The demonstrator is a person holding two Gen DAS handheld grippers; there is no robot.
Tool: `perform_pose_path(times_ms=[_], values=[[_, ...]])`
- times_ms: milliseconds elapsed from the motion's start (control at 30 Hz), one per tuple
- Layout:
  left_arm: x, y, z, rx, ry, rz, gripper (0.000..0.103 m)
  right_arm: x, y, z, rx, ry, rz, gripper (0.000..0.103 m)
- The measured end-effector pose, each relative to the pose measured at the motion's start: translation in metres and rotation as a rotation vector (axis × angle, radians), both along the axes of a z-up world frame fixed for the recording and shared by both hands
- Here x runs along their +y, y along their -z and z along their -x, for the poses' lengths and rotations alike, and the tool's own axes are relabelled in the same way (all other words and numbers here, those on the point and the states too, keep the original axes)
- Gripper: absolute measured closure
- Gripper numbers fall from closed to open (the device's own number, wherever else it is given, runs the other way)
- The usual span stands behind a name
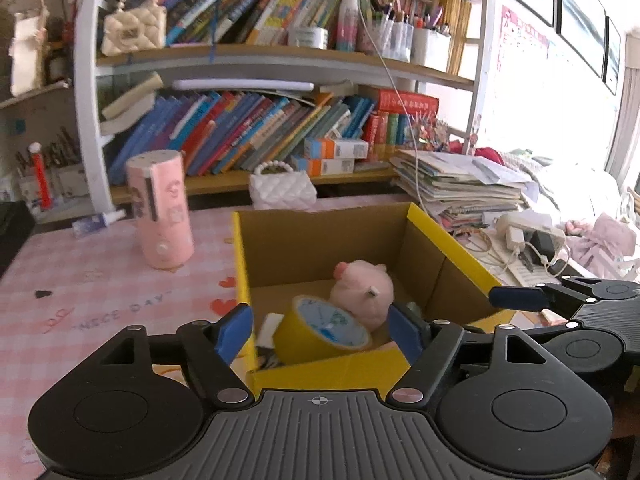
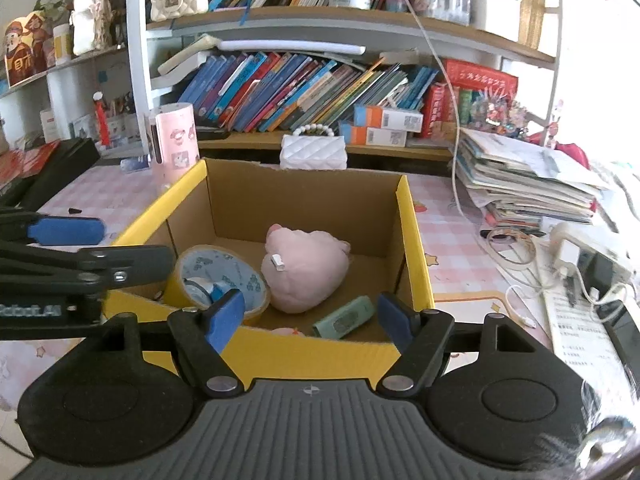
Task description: Organize objects
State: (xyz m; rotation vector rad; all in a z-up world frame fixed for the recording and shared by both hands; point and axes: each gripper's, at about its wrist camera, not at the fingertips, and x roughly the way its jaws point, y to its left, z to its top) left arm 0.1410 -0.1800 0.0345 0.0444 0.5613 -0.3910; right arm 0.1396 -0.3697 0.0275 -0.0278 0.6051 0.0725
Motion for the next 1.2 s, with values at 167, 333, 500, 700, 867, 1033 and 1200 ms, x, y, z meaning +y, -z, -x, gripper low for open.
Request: perform_pose_path(times_ms=[167, 333, 500, 700, 867, 1033, 1200], values=[[0.025, -0.004, 0.022, -0.024, -0.036, -0.02, 0.019, 0.024, -0.004, 0.018, 0.006, 0.019, -0.023, 0.028], [0.054, 0.001, 0.044, -0.012, -0.113, -0.038, 0.015, 0.056, -0.006, 0.035, 0.001, 0.025, -0.017, 0.025], [0.084, 0.005, 0.064, 0.007, -0.191, -0.044, 0.01, 0.086, -0.006, 0.052, 0.007, 0.03, -0.005, 0.019], [0.109, 0.011, 0.088, 0.028, -0.244, -0.062, 0.005, 0.115, -0.004, 0.074, 0.0, 0.077, 0.037, 0.006], [0.124, 0.017, 0.105, 0.059, -0.252, -0.051, 0.004, 0.133, 0.001, 0.098, -0.008, 0.111, 0.064, 0.001], [0.133, 0.02, 0.12, 0.07, -0.249, -0.047, 0.004, 0.142, 0.005, 0.117, -0.016, 0.128, 0.076, 0.0], [0.138, 0.024, 0.13, 0.085, -0.251, -0.054, 0.004, 0.147, 0.009, 0.132, -0.003, 0.137, 0.066, 0.0]])
